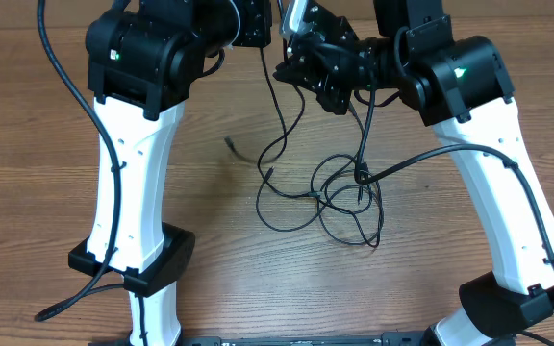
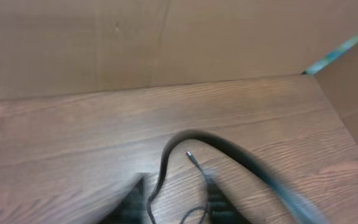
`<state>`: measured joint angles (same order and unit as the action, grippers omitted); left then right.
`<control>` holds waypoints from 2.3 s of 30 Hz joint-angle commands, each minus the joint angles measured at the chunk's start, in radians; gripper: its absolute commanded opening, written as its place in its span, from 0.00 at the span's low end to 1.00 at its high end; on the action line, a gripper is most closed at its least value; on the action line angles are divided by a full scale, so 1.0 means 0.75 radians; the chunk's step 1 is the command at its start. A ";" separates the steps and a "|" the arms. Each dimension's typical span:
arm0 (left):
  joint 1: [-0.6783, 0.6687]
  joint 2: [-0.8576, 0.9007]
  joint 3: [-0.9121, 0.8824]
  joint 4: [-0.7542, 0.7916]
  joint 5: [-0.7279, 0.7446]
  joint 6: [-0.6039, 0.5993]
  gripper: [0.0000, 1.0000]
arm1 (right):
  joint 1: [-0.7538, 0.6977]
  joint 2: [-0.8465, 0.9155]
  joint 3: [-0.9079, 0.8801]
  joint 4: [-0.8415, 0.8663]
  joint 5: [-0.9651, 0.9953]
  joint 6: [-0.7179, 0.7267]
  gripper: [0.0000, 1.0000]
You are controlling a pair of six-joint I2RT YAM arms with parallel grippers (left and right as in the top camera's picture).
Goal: Untangle cables
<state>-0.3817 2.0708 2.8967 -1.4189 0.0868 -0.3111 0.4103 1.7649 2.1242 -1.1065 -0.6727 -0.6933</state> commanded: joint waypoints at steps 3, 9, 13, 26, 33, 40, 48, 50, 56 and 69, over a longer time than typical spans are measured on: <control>0.077 -0.007 0.006 -0.052 0.011 0.001 1.00 | -0.043 0.006 0.012 0.014 -0.003 0.021 0.04; 0.143 -0.012 0.008 -0.133 0.014 0.014 1.00 | -0.122 0.006 0.012 0.041 -0.003 0.081 0.04; 0.172 -0.052 0.008 -0.161 0.009 0.072 1.00 | -0.191 0.006 0.012 0.049 -0.003 0.087 0.04; 0.212 -0.315 0.008 -0.313 -0.010 0.110 1.00 | -0.655 -0.023 0.016 0.524 0.293 0.442 0.04; 0.212 -0.421 0.007 -0.361 0.121 0.116 1.00 | -0.945 -0.070 0.016 0.914 0.511 0.645 0.04; 0.151 -0.499 0.007 -0.361 0.409 0.115 0.93 | -1.234 0.038 0.014 0.925 0.527 0.645 0.04; -0.093 -0.538 0.007 -0.360 0.301 0.126 1.00 | -1.506 0.318 0.014 0.918 0.520 0.767 0.04; -0.133 -0.538 0.007 -0.361 0.277 0.126 1.00 | -1.546 0.397 0.014 0.893 0.495 0.787 0.04; -0.166 -0.538 0.007 -0.361 0.224 0.064 1.00 | -1.588 0.615 0.013 0.794 0.437 0.791 0.04; -0.166 -0.538 0.006 -0.361 0.220 0.066 1.00 | -1.464 0.894 -0.032 0.592 0.344 0.826 0.04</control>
<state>-0.4980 1.6737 2.8975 -1.6878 0.2646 -0.2558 -0.7319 2.4203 2.1181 -0.6502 -0.3809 -0.0887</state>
